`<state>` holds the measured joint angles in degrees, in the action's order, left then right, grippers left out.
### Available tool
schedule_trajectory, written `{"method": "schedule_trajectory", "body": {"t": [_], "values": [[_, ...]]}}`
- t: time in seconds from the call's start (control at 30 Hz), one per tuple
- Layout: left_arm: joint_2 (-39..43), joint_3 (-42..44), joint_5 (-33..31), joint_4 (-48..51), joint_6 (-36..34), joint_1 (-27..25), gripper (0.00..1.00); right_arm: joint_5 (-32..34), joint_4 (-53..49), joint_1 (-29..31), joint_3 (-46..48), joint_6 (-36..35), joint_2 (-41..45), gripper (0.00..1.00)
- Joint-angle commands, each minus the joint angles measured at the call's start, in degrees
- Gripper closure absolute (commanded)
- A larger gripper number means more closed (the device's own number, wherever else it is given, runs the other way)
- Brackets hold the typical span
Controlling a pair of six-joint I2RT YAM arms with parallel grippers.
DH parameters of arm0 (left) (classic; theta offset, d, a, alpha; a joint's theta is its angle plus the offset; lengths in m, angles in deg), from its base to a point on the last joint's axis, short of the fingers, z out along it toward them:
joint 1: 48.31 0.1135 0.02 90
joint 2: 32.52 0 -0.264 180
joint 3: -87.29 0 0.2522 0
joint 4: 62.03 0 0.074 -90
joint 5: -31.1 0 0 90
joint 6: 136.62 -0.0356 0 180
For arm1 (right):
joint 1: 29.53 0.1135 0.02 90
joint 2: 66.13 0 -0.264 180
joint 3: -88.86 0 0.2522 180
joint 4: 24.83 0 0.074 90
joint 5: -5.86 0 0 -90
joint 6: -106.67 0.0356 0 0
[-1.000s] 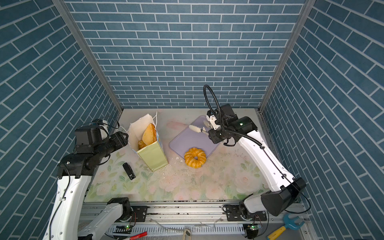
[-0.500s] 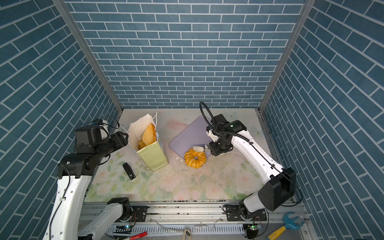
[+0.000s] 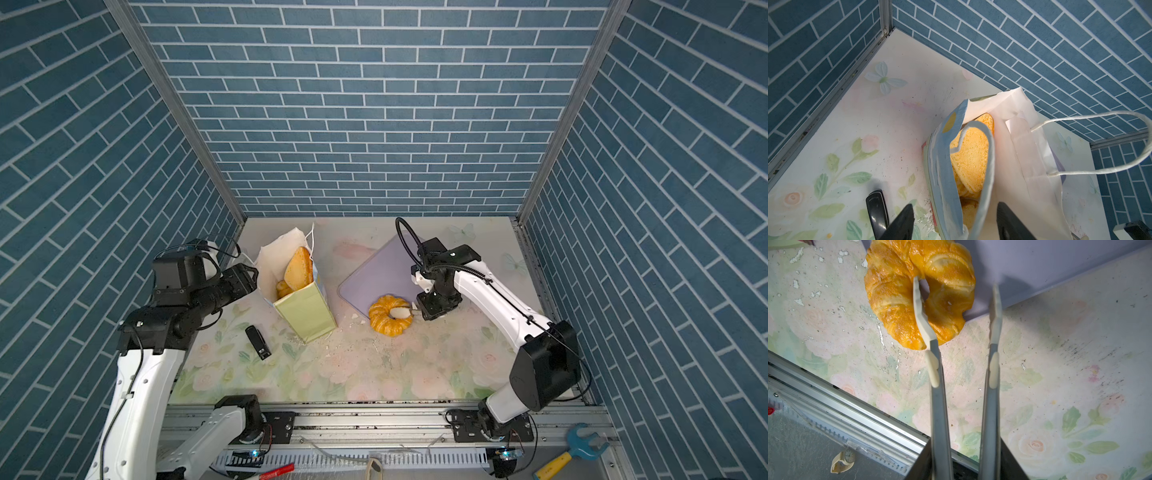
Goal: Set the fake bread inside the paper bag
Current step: 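Lower the tongs onto the ring croissant and pinch it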
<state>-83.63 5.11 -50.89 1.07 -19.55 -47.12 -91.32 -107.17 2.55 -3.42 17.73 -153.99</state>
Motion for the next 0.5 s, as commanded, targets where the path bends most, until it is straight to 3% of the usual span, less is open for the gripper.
{"method": "schedule_trajectory", "body": {"t": [0.0, 0.2, 0.47], "values": [[0.4, 1.0, 0.2, -0.1, -0.1, -0.1, 0.35, -0.4, 1.1, -0.2, -1.3, -0.9, -0.7, 0.63], [0.9, 1.4, 0.3, -0.5, 0.2, -0.1, 0.35, -0.6, 1.3, -0.2, -4.2, -0.3, 0.4, 0.75], [2.1, 1.8, -0.1, 0.3, -0.5, -0.1, 0.35, 1.9, 2.7, -0.2, -7.9, 2.6, 4.9, 0.82]]}}
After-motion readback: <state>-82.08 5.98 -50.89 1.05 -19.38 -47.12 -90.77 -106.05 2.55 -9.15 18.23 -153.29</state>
